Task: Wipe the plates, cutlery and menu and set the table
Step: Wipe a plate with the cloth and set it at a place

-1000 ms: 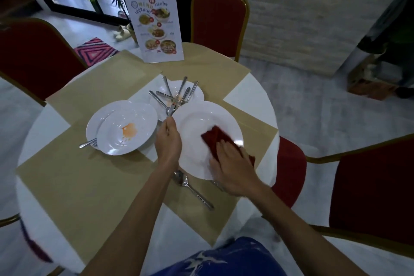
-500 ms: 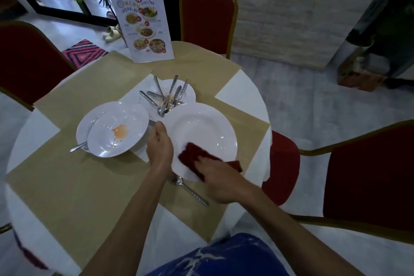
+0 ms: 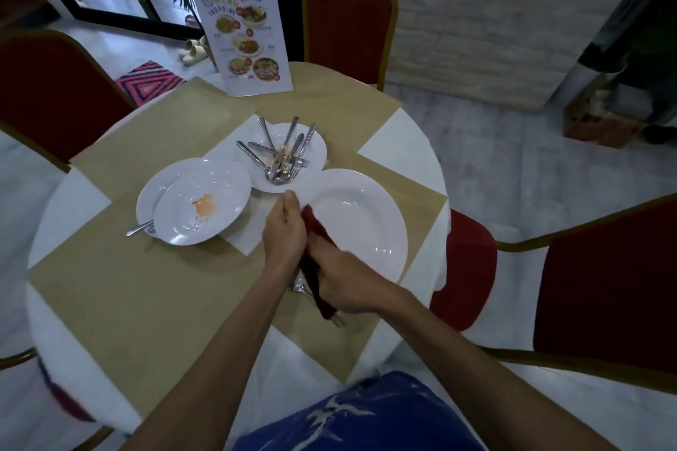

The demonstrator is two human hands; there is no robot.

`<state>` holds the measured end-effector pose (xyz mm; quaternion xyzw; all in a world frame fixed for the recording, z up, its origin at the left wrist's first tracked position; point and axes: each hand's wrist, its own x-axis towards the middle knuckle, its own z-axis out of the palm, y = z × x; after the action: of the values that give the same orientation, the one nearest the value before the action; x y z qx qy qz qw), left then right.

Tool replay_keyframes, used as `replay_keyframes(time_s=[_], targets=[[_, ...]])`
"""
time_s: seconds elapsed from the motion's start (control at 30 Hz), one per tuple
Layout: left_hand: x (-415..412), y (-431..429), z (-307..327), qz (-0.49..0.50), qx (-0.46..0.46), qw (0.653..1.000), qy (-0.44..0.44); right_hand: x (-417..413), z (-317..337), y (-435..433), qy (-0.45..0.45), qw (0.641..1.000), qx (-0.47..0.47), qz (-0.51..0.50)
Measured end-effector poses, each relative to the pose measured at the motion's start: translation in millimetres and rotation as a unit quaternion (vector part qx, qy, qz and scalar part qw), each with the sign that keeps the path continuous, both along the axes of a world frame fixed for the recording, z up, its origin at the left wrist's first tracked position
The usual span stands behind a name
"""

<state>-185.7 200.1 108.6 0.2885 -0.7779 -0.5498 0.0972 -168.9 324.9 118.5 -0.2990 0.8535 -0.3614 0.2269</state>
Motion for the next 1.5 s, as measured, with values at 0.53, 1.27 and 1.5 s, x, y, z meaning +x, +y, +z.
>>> replay_keyframes(time_s=[0.53,1.27,1.5], targets=[[3,26,18,-0.028,-0.004,1.000,0.012,-42,-6,33,0.111,0.979,0.002,-0.170],[10,-2,59,-0.197,-0.015,0.980,0.017,-71,19,36,0.317,0.939,-0.050,-0.127],[-6,-22,61,-0.242,-0.078,0.966,0.040,-86,18,55,0.180,0.971,-0.037,-0.153]])
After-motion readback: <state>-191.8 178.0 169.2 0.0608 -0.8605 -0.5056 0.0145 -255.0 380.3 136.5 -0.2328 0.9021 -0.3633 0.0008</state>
